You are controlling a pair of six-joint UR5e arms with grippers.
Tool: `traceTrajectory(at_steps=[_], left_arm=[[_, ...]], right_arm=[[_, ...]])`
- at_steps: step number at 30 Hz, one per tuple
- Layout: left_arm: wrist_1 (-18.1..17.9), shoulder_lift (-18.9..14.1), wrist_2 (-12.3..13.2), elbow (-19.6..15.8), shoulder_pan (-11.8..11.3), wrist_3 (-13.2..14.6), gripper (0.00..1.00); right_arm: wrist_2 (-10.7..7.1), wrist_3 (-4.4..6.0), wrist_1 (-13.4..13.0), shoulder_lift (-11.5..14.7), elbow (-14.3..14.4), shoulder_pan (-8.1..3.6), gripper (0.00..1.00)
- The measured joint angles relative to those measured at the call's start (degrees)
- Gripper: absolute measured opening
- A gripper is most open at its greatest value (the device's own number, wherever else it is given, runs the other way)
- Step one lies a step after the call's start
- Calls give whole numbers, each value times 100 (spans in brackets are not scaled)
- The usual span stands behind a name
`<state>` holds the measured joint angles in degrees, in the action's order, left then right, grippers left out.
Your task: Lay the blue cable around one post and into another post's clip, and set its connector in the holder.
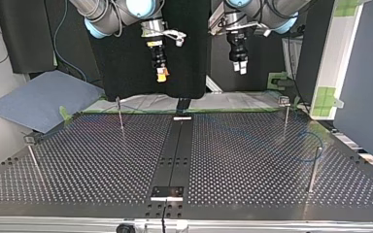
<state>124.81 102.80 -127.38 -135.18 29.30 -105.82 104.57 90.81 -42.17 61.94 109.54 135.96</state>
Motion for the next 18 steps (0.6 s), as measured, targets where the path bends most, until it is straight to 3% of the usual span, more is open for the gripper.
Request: traceTrajectory(at_steps=[18], left_arm=[[0,-3,-10,3,-1,17,100]], right_arm=[[3,0,-47,-1,2,5,99]])
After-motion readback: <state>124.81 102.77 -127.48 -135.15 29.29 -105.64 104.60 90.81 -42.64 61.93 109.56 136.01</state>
